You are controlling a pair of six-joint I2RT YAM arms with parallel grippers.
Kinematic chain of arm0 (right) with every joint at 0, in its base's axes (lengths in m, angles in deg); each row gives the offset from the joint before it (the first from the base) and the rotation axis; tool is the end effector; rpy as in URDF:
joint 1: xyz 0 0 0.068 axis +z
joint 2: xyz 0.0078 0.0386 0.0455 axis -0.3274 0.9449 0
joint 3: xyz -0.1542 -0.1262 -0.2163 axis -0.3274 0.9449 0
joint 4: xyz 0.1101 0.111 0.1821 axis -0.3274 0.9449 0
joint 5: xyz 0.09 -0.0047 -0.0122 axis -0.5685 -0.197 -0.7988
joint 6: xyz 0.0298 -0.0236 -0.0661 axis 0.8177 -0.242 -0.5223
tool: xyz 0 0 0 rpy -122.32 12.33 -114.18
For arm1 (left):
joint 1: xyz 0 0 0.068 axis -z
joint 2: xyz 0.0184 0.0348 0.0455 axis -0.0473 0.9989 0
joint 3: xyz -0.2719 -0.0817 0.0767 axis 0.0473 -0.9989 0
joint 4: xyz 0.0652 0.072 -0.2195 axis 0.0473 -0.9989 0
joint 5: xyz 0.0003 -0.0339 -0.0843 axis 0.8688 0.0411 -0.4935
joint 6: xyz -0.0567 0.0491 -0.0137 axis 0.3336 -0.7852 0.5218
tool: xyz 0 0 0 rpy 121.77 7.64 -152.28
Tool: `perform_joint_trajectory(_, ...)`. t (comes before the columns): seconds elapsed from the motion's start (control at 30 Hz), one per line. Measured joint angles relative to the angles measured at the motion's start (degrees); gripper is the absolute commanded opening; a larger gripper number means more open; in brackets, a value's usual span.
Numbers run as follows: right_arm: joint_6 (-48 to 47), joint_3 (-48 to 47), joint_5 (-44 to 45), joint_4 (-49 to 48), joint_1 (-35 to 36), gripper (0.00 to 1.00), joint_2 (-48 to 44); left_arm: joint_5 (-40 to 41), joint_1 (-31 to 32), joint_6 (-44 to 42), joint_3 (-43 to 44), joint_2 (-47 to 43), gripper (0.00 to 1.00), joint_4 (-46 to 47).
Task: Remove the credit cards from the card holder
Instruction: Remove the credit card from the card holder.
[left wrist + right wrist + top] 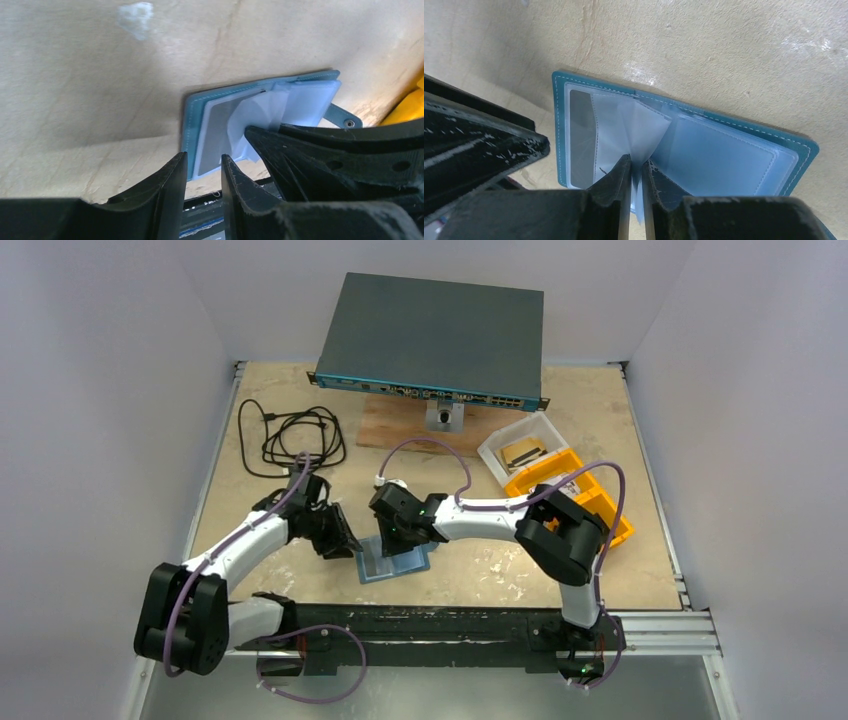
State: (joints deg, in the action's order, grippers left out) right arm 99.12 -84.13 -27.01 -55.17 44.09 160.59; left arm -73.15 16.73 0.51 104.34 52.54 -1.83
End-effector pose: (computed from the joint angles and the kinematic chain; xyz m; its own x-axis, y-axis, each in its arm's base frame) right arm 0.1863 0.3622 0.1679 -0.8881 -0.2158 -0.4059 -0.3649 0.8680 0.3368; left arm 0.1646 -0.0637 0.1707 -0.8871 -0.4611 -0.0212 -0.3974 0.7862 -0.4733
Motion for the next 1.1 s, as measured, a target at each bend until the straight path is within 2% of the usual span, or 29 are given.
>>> perform_joint_trajectory(0.33,1.1,7.3,-9.5,-9.9,-4.0,0.08,-2.3,-1.7,6.8,1.1,0.0,4.1,0.3,4.9)
perform_joint_trajectory(0.53,1.4,9.0,-12.4,-12.7,-5.2,0.08,-2.6,-3.1,8.3,2.4,0.3,7.5,0.29,7.9)
perform_joint_trajectory(0.9,1.5,9.6,-12.9,-13.5,-5.5,0.09,-2.9,-4.4,8.7,4.2,0.3,10.6,0.0,11.1)
perform_joint_trajectory(1.0,1.5,9.6,-12.8,-13.2,-5.5,0.12,-3.2,-4.1,8.7,4.1,0.3,10.8,0.0,11.0)
perform_joint_trajectory(1.1,1.5,9.6,-12.8,-12.6,-5.5,0.2,-3.6,-4.0,8.7,4.1,0.3,10.8,0.0,11.0)
